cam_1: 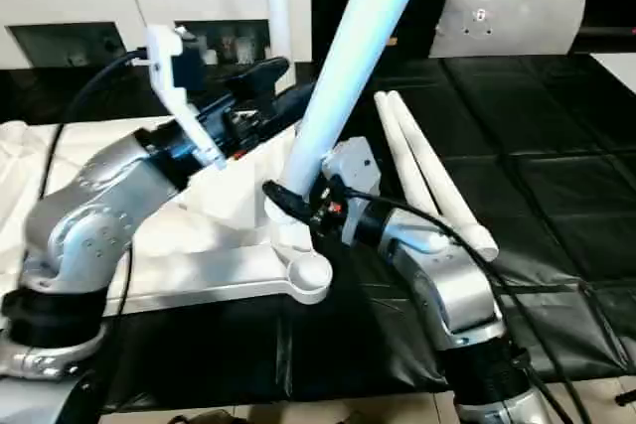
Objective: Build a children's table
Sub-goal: Pick table leg, then insert table leg to table base
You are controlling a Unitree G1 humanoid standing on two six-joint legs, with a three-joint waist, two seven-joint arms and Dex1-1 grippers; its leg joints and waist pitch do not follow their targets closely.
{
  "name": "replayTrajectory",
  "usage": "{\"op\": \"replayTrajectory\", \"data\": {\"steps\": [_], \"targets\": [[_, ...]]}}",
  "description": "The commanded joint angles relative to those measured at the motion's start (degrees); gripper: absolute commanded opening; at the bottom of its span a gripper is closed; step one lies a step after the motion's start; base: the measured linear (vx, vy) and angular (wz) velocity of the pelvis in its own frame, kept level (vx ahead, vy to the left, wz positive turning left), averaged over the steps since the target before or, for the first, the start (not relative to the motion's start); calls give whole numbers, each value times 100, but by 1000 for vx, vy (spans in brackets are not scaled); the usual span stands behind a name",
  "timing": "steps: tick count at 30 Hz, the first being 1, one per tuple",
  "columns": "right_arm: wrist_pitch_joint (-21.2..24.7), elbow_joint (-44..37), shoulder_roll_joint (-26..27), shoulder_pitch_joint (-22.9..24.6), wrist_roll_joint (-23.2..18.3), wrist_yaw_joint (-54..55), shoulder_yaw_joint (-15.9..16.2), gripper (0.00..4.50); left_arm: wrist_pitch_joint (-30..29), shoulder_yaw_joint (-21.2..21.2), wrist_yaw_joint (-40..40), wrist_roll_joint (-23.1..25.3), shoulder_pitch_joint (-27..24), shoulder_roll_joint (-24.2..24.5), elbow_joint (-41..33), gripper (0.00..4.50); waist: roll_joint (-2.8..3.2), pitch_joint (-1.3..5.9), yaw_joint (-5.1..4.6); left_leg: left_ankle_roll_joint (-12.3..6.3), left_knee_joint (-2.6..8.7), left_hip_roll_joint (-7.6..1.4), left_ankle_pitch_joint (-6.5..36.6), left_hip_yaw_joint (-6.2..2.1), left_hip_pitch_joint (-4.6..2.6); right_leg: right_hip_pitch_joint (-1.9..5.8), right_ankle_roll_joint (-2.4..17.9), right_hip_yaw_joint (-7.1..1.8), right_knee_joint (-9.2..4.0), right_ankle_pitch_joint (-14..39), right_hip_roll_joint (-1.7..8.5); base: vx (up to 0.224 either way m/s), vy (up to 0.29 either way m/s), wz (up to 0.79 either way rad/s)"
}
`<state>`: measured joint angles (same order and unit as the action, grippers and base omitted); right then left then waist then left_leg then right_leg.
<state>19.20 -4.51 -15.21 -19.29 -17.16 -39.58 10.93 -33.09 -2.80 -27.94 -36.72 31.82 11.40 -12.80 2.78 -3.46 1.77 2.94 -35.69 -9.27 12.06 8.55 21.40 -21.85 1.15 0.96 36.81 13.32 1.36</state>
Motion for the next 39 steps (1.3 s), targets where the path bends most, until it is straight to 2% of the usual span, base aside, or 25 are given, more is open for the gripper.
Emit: {"op": "replayTrajectory", "data": {"steps": [1, 4, 6, 8, 11, 12, 13, 14, 15, 16, 17, 19, 21, 23, 25, 26, 28, 31, 33, 34, 35, 36, 37, 38, 39], "targets": [[0, -7, 112, 40, -33, 282, -144, 191, -102, -240, -202, -104, -107, 31, -277, 396, 1, 356, 4, -53, 372, -291, 552, -87, -13, 323, 1233, -279, -483, 374, 526, 0, 0, 0], [-281, -40, 347, 127, -7, 637, -377, 191, -107, -9, 114, 60, -241, 26, -246, 396, 38, 368, 3, -12, 384, -304, 526, -98, -17, 306, 1244, -270, -460, 224, 526, 0, 0, 0], [4, -189, 391, 190, -52, 863, -480, 191, -34, 163, 313, 244, -402, 108, -202, 396, 84, 373, -3, 23, 386, -297, 520, -105, -28, 303, 1242, -265, -454, 96, 511, 0, 0, 0], [232, -342, 477, 293, -49, 1175, -601, 191, 148, 277, 476, 539, -626, 244, -152, 396, 90, 367, -9, 8, 386, -278, 480, -109, -16, 322, 1167, -266, -451, -52, 495, 0, 0, 0], [653, -603, 555, 493, 88, 1670, -732, 191, 239, 308, 822, 1034, -1017, 461, -124, 396, 59, 359, -11, 24, 404, -270, 487, -104, -18, 315, 1011, -270, -481, 132, 493, 0, 0, 0], [878, -699, 556, 572, 125, 1812, -754, 191, 246, 342, 1014, 1210, -1198, 497, -106, 396, 85, 355, -18, 72, 407, -267, 504, -105, -25, 302, 977, -267, -487, 215, 482, 0, 0, 0], [1024, -746, 561, 614, 80, 1841, -769, 191, 252, 359, 1097, 1283, -1298, 506, -109, 396, -44, 340, -39, 66, 415, -267, 536, -87, -18, 306, 953, -275, -516, 282, 473, 0, 0, 0], [1024, -746, 561, 614, 80, 1841, -769, 191, 252, 359, 1097, 1283, -1298, 506, -109, 396, 45, 340, -7, 96, 421, -268, 588, -99, -34, 292, 938, -277, -501, 484, 498, 0, 0, 0], [1021, -819, 582, 689, 74, 1864, -749, 191, 312, 399, 1373, 1544, -1586, 526, -133, 396, -63, 325, -39, 90, 431, -278, 674, -84, -32, 269, 905, -280, -536, 651, 483, 0, 0, 0], [970, -850, 581, 717, 102, 1857, -717, 191, 322, 446, 1503, 1622, -1732, 508, -151, 396, -112, 290, -42, 53, 455, -294, 701, -91, -8, 275, 874, -286, -524, 776, 508, 0, 0, 0], [915, -872, 575, 734, 130, 1847, -692, 191, 325, 481, 1604, 1676, -1839, 490, -168, 396, -112, 290, -42, 53, 455, -294, 701, -91, -8, 275, 874, -286, -524, 776, 508, 0, 0, 0], [583, -880, 445, 661, 969, 2317, -485, 191, 393, 715, 2050, 1786, -2181, 254, -327, 396, -88, 266, -67, 104, 471, -314, 733, -87, -25, 211, 834, -285, -544, 948, 511, 0, 0, 0], [495, -893, 403, 638, 1061, 2352, -475, 191, 409, 745, 2131, 1816, -2266, 201, -393, 396, -154, 224, -101, 153, 487, -313, 880, -78, -45, 182, 814, -299, -571, 1027, 500, 0, 0, 0], [753, -1008, 588, 640, 410, 2359, -914, 191, 501, 707, 2254, 1910, -2515, 78, -633, 396, -181, 178, -106, 64, 506, -328, 968, -92, -48, 172, 821, -321, -555, 853, 517, 0, 0, 0], [1199, -1088, 732, 688, -26, 2415, -1210, 191, 616, 727, 2303, 1919, -2656, 1, -757, 396, -192, 155, -98, 36, 532, -358, 903, -116, -59, 164, 840, -305, -540, 557, 506, 0, 0, 0], [1220, -1074, 754, 724, -105, 2380, -1247, 191, 673, 719, 2294, 1942, -2693, 16, -785, 396, -195, 165, -103, 19, 528, -357, 821, -118, -51, 183, 860, -304, -520, 376, 508, 0, 0, 0], [1138, -1021, 716, 840, -78, 2242, -1170, 191, 687, 733, 2298, 1971, -2780, 27, -846, 396, -211, 160, -92, -7, 512, -345, 540, -112, -29, 212, 934, -291, -487, -212, 519, 0, 0, 0], [1043, -1001, 689, 993, 10, 2057, -955, 191, 648, 785, 2361, 2056, -2871, 38, -960, 396, -235, 140, -94, -72, 506, -327, 404, -102, -1, 235, 970, -294, -482, -412, 535, 0, 0, 0], [1039, -1045, 600, 1047, 159, 1982, -748, 191, 614, 757, 2378, 2160, -2881, 123, -1052, 396, -235, 127, -99, -55, 524, -352, 445, -121, -22, 228, 967, -266, -493, -276, 511, 0, 0, 0], [1055, -1090, 556, 1071, 216, 1951, -645, 191, 590, 733, 2375, 2228, -2889, 170, -1130, 396, -202, 111, -143, 115, 573, -418, 587, -177, -70, 206, 914, -173, -499, -165, 378, 0, 0, 0], [1074, -1125, 542, 1082, 221, 1928, -600, 191, 580, 732, 2368, 2219, -2897, 163, -1179, 396, -175, 64, -223, -323, 741, -247, 723, -503, 257, 425, 995, 221, -389, -141, 388, -9, -35, 30], [1094, -1146, 523, 1088, 227, 1907, -567, 191, 574, 741, 2371, 2196, -2900, 145, -1191, 396, -67, 102, -180, -508, 737, -369, 1053, -668, 64, 325, 1049, 289, -410, 98, 355, -1, -83, 56], [1136, -1176, 503, 1095, 225, 1924, -557, 191, 405, 803, 2394, 2027, -2928, 64, -1191, 396, 24, 89, -373, -1111, 828, -639, 1041, -1144, -85, 214, 1347, 392, -174, 239, 249, -3, -75, 56], [1176, -1194, 498, 1100, 212, 1949, -561, 191, 293, 818, 2406, 1976, -2961, 56, -1201, 396, 112, 52, -423, -1634, 932, -763, 1019, -1503, -230, 52, 1433, 404, 101, 941, 146, 11, -112, 59], [1240, -1261, 582, 1146, 21, 1987, -711, 191, 155, 906, 2452, 1822, -3015, -39, -1149, 396, 73, 49, -445, -1688, 954, -1197, 946, -1334, -389, -136, 1275, 221, 252, 1034, 265, 3, -64, 32]]}}
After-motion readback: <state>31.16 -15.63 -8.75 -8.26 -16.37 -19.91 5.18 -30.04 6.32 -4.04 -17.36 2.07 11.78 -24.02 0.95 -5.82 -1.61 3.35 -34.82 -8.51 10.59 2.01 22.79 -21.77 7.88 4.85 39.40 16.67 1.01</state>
